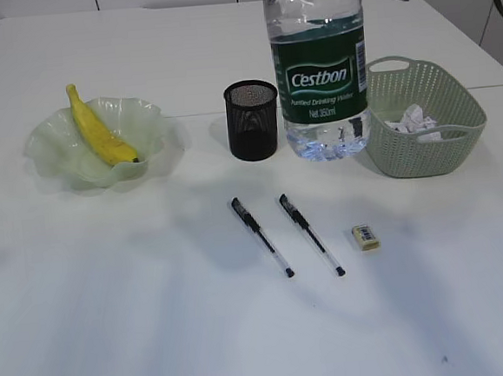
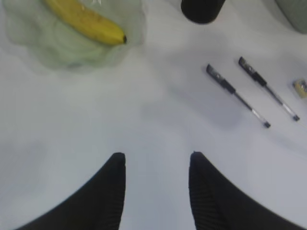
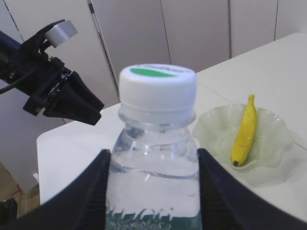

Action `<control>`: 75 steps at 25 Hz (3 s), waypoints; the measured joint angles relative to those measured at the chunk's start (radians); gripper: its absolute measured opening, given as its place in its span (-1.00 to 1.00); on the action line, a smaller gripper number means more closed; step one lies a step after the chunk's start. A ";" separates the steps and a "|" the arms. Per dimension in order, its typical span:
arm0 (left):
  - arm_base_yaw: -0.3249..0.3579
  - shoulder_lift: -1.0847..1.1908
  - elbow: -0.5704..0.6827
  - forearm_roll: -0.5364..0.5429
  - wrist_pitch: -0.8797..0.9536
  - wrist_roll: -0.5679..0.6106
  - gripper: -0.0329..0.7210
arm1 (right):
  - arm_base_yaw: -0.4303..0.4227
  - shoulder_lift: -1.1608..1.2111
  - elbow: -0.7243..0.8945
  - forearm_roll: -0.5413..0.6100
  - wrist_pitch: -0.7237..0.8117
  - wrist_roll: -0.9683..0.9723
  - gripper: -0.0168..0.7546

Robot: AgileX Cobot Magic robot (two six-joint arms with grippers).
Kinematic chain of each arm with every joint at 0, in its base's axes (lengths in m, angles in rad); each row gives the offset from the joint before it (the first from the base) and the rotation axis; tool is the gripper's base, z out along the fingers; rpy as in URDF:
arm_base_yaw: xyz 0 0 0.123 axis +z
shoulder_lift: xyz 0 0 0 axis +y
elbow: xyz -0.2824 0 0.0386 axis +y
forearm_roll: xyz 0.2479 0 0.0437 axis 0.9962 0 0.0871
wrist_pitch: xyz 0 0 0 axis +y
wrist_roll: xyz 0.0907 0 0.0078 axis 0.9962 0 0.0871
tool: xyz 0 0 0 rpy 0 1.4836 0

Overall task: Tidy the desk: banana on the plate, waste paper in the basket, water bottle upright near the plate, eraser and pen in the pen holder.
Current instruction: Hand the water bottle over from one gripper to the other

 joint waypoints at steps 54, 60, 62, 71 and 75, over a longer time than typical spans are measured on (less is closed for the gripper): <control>-0.295 0.299 0.350 0.836 -1.597 -0.724 0.20 | 0.000 0.000 0.000 0.027 -0.004 -0.004 -0.02; -0.295 0.392 0.284 0.825 -1.673 -0.726 0.67 | 0.000 0.000 0.000 0.027 -0.004 -0.004 -0.02; -0.295 0.413 0.260 0.825 -1.689 -0.729 0.69 | 0.000 0.000 0.000 0.027 -0.001 -0.004 -0.02; -0.295 0.435 0.197 0.890 -1.771 -0.793 0.70 | 0.002 0.000 0.000 0.027 0.008 -0.004 -0.02; -0.295 0.435 0.175 0.906 -1.801 -0.843 0.70 | 0.002 0.000 0.000 0.027 0.009 -0.004 -0.02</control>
